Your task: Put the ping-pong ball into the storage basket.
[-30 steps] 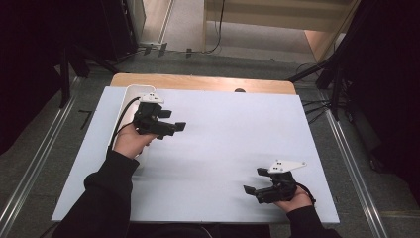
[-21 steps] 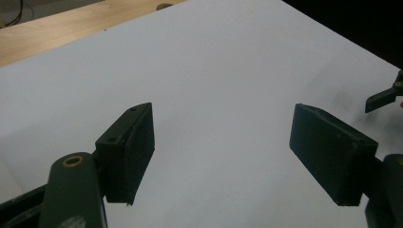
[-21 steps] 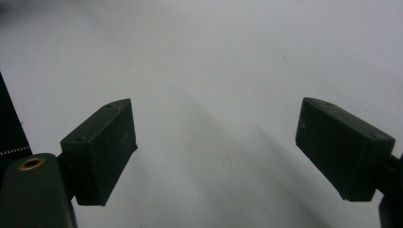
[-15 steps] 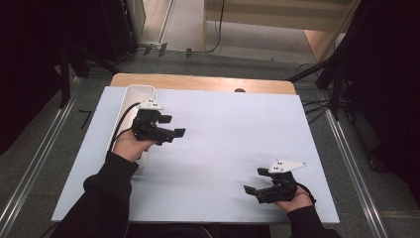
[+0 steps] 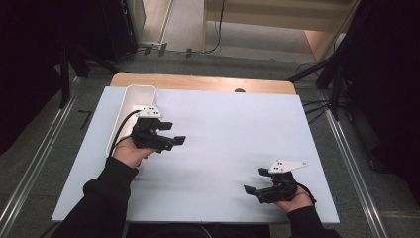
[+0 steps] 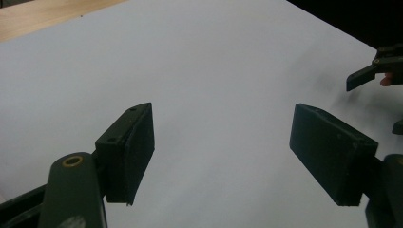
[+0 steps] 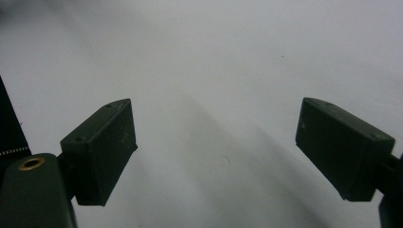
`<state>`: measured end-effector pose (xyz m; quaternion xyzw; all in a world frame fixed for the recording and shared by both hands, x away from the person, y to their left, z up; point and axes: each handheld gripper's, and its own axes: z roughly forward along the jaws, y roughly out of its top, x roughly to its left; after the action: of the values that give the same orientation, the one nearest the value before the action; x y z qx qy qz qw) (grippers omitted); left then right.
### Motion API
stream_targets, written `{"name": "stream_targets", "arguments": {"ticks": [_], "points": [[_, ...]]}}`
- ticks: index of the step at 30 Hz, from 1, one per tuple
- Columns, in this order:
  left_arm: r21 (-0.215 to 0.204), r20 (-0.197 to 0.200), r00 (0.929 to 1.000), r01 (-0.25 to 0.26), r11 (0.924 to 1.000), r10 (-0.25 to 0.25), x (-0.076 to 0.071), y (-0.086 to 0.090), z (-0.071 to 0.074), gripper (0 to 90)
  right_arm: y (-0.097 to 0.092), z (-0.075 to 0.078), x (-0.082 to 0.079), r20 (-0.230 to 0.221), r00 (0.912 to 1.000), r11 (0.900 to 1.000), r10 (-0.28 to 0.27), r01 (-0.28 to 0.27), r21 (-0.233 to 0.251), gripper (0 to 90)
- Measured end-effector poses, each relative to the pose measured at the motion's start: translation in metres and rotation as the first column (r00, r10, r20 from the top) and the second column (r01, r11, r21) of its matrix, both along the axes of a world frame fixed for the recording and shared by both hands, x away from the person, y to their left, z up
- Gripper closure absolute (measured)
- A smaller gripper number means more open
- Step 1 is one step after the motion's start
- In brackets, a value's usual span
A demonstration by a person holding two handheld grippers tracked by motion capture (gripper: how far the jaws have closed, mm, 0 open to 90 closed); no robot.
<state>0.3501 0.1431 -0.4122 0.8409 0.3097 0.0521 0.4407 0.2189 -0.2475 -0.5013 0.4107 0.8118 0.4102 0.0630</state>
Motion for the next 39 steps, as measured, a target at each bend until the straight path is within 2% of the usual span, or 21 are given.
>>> {"name": "stream_targets", "arguments": {"ticks": [6, 13, 18, 21, 25, 29, 32, 39], "points": [[0.017, -0.004, 1.0000, 0.006, 0.9998, -0.006, -0.005, -0.002, -0.002, 23.6, 0.000, 0.000, 0.000, 0.001, 1.0000, 1.0000, 0.000, 0.000, -0.002, 11.9], [0.014, -0.007, 0.9999, 0.011, 0.9998, -0.011, -0.011, -0.003, -0.009, 23.6, -0.001, 0.000, 0.000, 0.002, 1.0000, 1.0000, 0.002, -0.002, 0.000, 11.9], [0.023, 0.005, 0.9998, 0.019, 0.9996, -0.020, -0.014, -0.004, -0.013, 23.6, 0.000, 0.000, 0.000, -0.005, 1.0000, 1.0000, -0.003, 0.003, 0.003, 11.9], [0.010, 0.012, 0.9999, 0.012, 0.9999, -0.012, -0.017, -0.004, -0.016, 23.6, 0.000, 0.000, 0.000, -0.001, 1.0000, 1.0000, -0.002, 0.002, 0.000, 12.0], [0.031, 0.016, 0.9996, 0.021, 0.9993, -0.022, -0.020, -0.003, -0.020, 23.6, -0.001, 0.000, 0.000, 0.001, 1.0000, 1.0000, -0.001, 0.001, 0.002, 11.9], [0.030, 0.012, 0.9998, 0.018, 0.9994, -0.019, -0.022, -0.004, -0.023, 23.6, -0.001, -0.001, 0.000, -0.001, 1.0000, 1.0000, -0.004, 0.004, 0.005, 12.0], [0.033, 0.029, 0.9992, 0.026, 0.9991, -0.027, -0.024, -0.003, -0.023, 23.6, -0.001, -0.001, 0.000, -0.001, 1.0000, 1.0000, -0.003, 0.003, 0.004, 11.9], [0.041, 0.025, 0.9990, 0.036, 0.9985, -0.037, -0.029, -0.002, -0.026, 23.6, -0.001, -0.001, 0.000, -0.001, 1.0000, 1.0000, -0.004, 0.004, 0.003, 11.9]]}}
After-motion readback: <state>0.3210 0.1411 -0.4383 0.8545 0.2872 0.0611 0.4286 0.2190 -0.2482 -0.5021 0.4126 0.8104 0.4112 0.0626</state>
